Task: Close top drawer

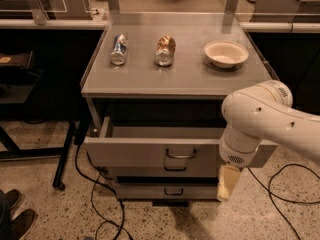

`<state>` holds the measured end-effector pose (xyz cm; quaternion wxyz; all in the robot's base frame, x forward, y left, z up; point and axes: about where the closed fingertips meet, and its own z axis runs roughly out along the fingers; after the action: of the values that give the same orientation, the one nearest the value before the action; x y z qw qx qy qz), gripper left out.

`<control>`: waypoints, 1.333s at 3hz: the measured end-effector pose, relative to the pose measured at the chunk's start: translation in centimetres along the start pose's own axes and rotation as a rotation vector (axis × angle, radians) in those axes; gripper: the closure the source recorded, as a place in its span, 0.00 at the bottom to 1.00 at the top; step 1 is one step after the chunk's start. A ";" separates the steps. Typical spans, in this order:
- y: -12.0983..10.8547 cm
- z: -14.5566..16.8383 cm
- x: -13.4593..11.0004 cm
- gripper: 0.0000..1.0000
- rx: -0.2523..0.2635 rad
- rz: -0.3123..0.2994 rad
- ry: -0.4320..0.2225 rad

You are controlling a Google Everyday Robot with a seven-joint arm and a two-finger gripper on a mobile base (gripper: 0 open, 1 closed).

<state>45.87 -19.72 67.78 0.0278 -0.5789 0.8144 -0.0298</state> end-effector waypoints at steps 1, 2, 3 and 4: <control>0.0 0.0 0.0 0.02 0.000 0.000 0.000; 0.0 0.0 0.0 0.26 0.000 0.000 0.000; 0.0 0.0 0.0 0.49 0.000 0.000 0.000; -0.2 0.1 0.0 0.72 -0.003 0.002 0.003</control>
Offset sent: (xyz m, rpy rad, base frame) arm 0.0000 0.0000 0.0000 0.0000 0.0000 0.0000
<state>46.02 -19.78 67.70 0.0258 -0.5780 0.8151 -0.0291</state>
